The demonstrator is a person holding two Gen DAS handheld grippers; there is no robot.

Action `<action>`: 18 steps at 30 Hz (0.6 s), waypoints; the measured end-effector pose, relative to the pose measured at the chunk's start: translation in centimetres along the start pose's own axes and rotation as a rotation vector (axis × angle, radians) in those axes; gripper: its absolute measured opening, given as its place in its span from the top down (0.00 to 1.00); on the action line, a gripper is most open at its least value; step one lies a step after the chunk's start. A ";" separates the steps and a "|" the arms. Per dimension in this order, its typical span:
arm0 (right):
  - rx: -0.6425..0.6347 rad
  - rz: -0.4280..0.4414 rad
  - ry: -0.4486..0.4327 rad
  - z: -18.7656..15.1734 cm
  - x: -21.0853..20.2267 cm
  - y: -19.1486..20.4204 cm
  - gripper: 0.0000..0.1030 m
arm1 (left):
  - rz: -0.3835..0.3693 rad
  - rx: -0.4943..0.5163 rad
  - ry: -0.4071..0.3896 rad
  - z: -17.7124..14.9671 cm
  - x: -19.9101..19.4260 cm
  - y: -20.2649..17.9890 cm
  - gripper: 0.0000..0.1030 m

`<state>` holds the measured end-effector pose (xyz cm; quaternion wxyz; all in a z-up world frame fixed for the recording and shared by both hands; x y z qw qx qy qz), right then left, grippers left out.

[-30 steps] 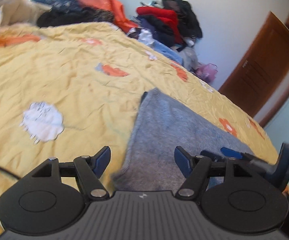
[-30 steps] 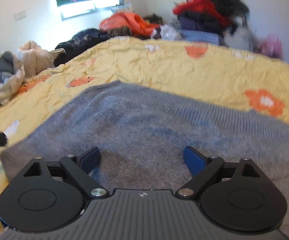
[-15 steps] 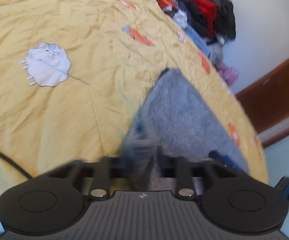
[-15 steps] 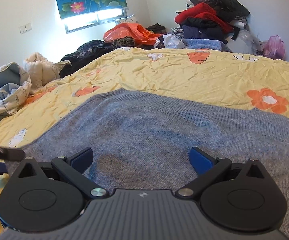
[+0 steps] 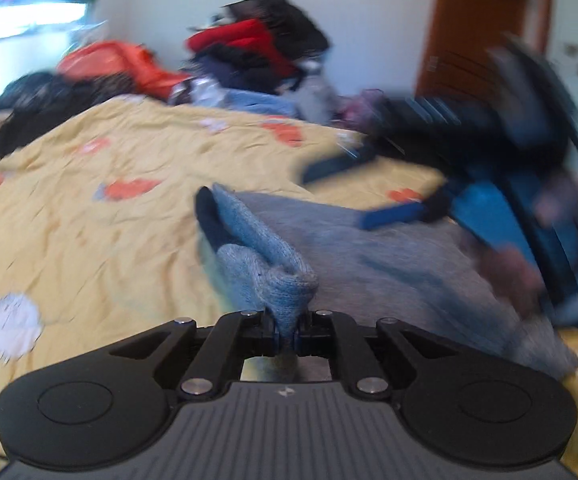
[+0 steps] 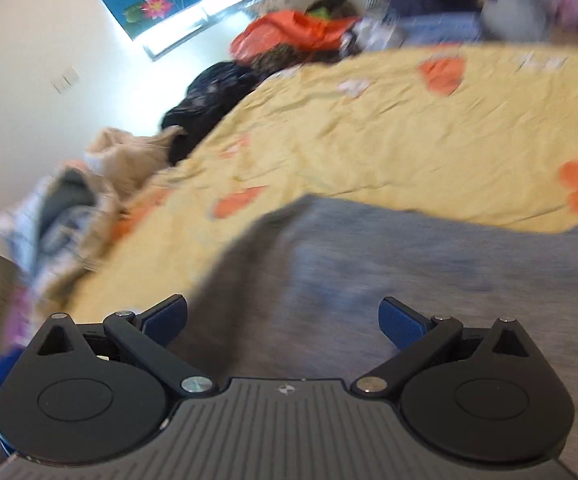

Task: Fold small clothes

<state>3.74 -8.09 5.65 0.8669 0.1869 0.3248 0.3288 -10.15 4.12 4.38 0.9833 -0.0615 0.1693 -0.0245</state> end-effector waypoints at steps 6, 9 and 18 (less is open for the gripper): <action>0.135 0.084 0.177 1.7 5.9 1.1 0.07 | -0.075 0.056 0.024 -1.0 0.5 -1.4 0.95; 0.105 0.054 0.238 1.2 8.3 1.7 0.15 | -0.090 0.061 0.029 -1.2 0.4 -1.3 0.95; -0.138 -0.072 0.289 0.7 11.0 1.3 0.81 | -0.128 0.139 0.029 -0.9 0.4 -2.5 0.95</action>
Point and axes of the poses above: each gripper's, at about its wrist camera, not at the fingertips, and x roughly the way its jaws point, y to its left, z to its top, the point moved 4 cm from there along x, roughly the way its jaws point, and after that the axes turned 15 degrees about -y, right-handed, at the moved point
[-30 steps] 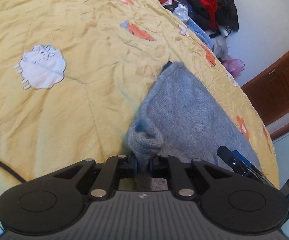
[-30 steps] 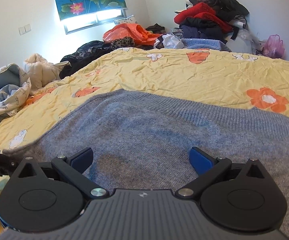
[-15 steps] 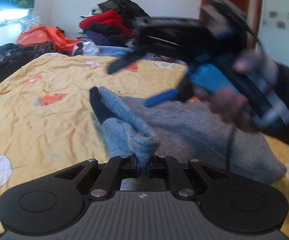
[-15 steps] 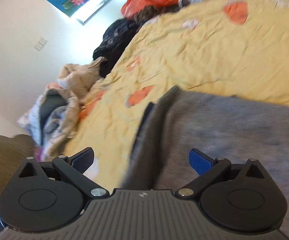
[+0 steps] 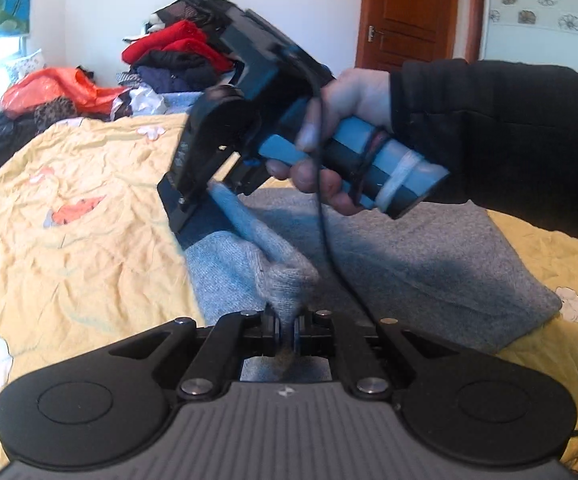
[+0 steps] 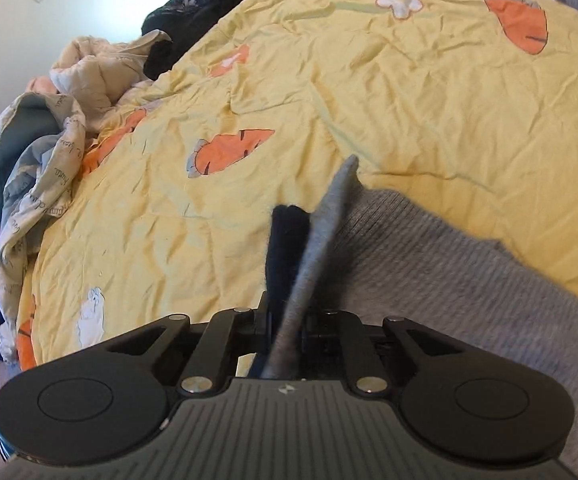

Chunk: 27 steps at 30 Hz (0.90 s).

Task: Fold small clothes

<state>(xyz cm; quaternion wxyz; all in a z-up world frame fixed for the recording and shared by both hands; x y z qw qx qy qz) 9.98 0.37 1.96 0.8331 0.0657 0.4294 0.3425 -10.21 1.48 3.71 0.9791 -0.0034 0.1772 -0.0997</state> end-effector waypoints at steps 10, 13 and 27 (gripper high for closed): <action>0.013 0.045 -0.190 0.1 -15.3 -9.3 0.82 | -0.295 0.152 -0.044 2.8 2.9 -9.7 0.95; 0.043 0.002 -0.238 -1.6 -20.0 -13.7 0.82 | -0.405 0.178 -0.036 2.9 4.5 -14.0 0.95; 0.330 -0.139 -0.348 -10.7 -23.2 -25.1 0.53 | -0.620 0.168 0.187 0.4 8.6 -17.7 0.78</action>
Point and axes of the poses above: each gripper's, at about its wrist camera, not at the fingertips, and x roughly the way its jaws point, y to its left, z to its top, the point moved 4 cm from there along x, roughly the way its jaws point, and after that the axes turned 15 degrees about -y, right-handed, at the moved point
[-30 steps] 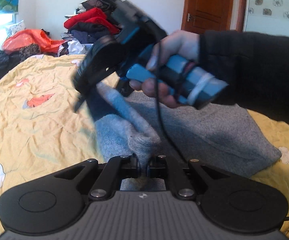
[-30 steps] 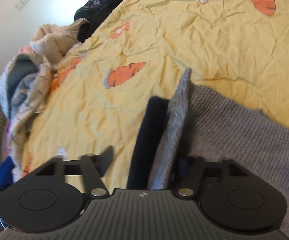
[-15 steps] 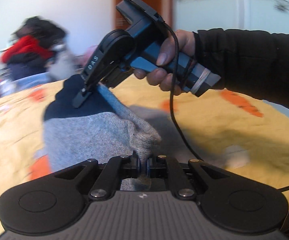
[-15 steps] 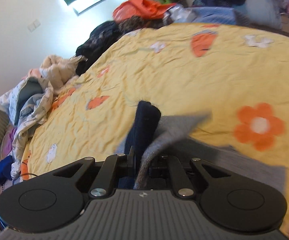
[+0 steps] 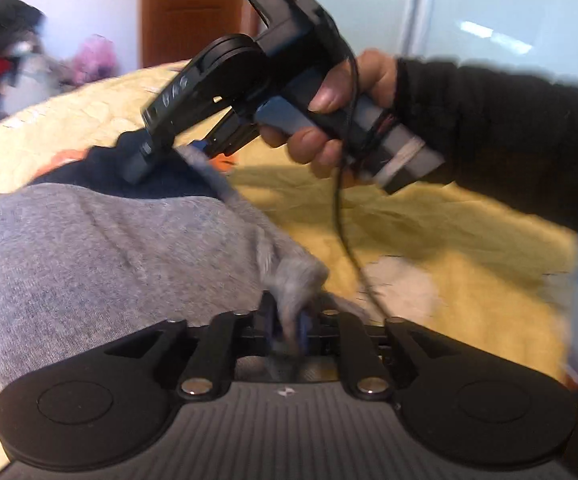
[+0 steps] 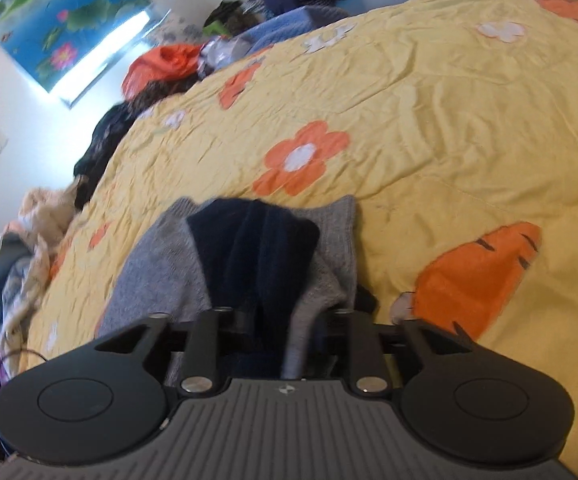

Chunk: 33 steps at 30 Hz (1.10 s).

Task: Fold small clothes

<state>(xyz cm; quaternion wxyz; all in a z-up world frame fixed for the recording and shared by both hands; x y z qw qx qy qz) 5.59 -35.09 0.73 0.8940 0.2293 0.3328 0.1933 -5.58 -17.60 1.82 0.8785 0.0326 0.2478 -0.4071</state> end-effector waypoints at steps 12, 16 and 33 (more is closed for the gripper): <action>0.183 -0.005 -0.093 -3.2 -3.3 -1.9 0.15 | 0.286 -0.724 -0.233 -1.0 -6.8 21.5 0.03; 0.183 0.021 -0.084 -3.1 -1.2 -0.5 0.15 | 0.260 -0.832 -0.186 -2.2 -2.8 24.6 0.06; 0.155 0.108 -0.154 -1.7 4.1 7.4 0.67 | 0.399 -0.535 -0.128 3.5 -4.8 26.6 0.71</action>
Point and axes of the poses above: each gripper's, at about its wrist camera, not at the fingertips, and x roughly the way its jaws point, y to its left, z to its top, the point moved 4 cm from there along x, roughly the way its jaws point, and after that the axes turned 15 degrees about -y, right-handed, at the moved point
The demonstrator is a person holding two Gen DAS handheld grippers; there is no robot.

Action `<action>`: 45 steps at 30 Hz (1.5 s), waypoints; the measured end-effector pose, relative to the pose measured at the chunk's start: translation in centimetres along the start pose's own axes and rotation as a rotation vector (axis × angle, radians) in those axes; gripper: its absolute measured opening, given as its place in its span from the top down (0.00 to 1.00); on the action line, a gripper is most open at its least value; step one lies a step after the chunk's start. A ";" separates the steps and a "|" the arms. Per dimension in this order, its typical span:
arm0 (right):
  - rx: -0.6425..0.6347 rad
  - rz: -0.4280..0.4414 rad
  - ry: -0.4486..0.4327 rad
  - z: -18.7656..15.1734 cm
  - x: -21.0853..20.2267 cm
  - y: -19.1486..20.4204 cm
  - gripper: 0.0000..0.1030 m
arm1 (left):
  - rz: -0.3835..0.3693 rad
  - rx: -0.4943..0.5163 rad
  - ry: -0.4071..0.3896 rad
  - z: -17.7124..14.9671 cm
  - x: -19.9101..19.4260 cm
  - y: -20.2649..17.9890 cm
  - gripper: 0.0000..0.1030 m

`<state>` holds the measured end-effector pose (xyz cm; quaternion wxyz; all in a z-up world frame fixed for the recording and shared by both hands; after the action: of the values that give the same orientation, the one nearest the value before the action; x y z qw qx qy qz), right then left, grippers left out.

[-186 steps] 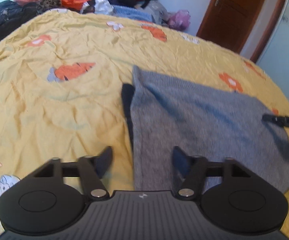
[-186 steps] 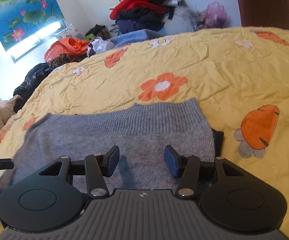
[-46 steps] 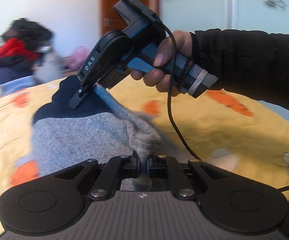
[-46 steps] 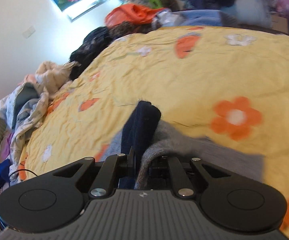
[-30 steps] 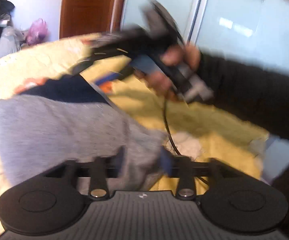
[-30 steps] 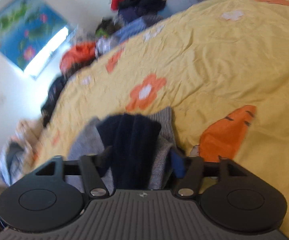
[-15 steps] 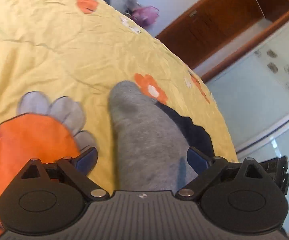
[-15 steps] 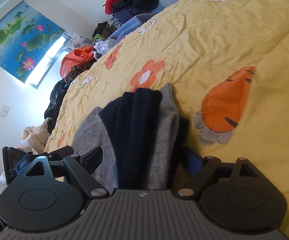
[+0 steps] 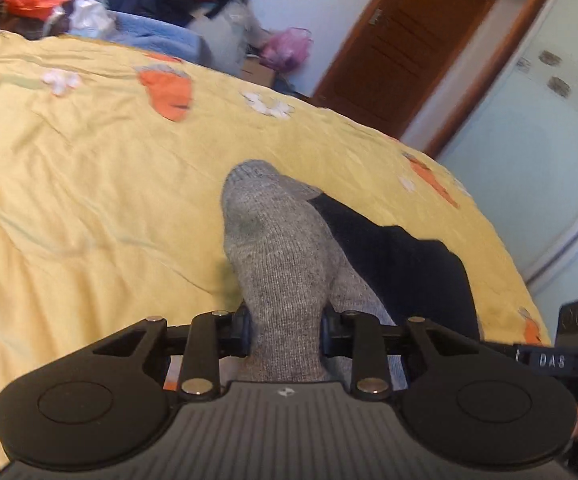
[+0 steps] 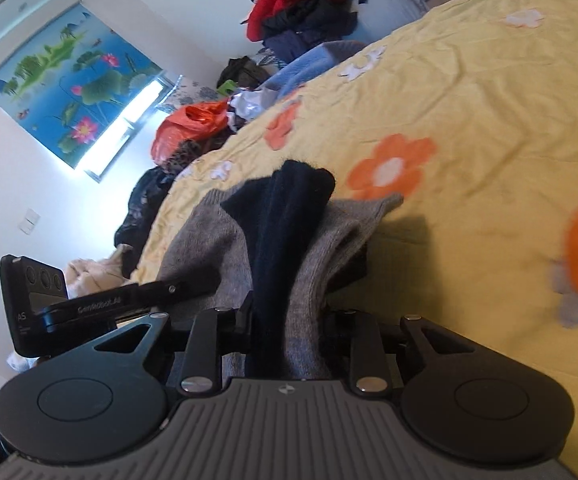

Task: Fold small clothes
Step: 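Grasp the folded bundle with both tools and fold it over once more, then open both tools and withdraw them from the folded sweater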

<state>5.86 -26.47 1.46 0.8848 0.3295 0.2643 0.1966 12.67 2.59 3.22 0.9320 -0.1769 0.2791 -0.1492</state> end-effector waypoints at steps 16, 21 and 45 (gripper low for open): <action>0.035 -0.064 0.101 -5.8 -4.9 -0.8 0.23 | -0.119 -0.207 0.072 -10.0 -8.7 2.5 0.27; 0.060 -0.076 0.178 -7.8 -5.4 -0.7 0.77 | -0.126 -0.211 0.124 -10.8 -8.6 1.8 0.84; -0.058 -0.034 0.122 -7.4 -8.0 3.9 0.52 | -0.021 0.179 0.005 -11.4 -13.4 -1.4 0.35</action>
<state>-5.52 -24.33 2.06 0.8795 0.2863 0.3176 0.2088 -4.87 3.54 1.14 0.9417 -0.0952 0.2652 -0.1837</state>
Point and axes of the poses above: each gripper's, at about its wrist camera, not at the fingertips, and x roughly the way its jaws point, y to its left, z to its top, the point moved 4 cm from there along x, roughly the way its jaws point, and after that the axes turned 15 degrees about -y, right-handed, at the moved point
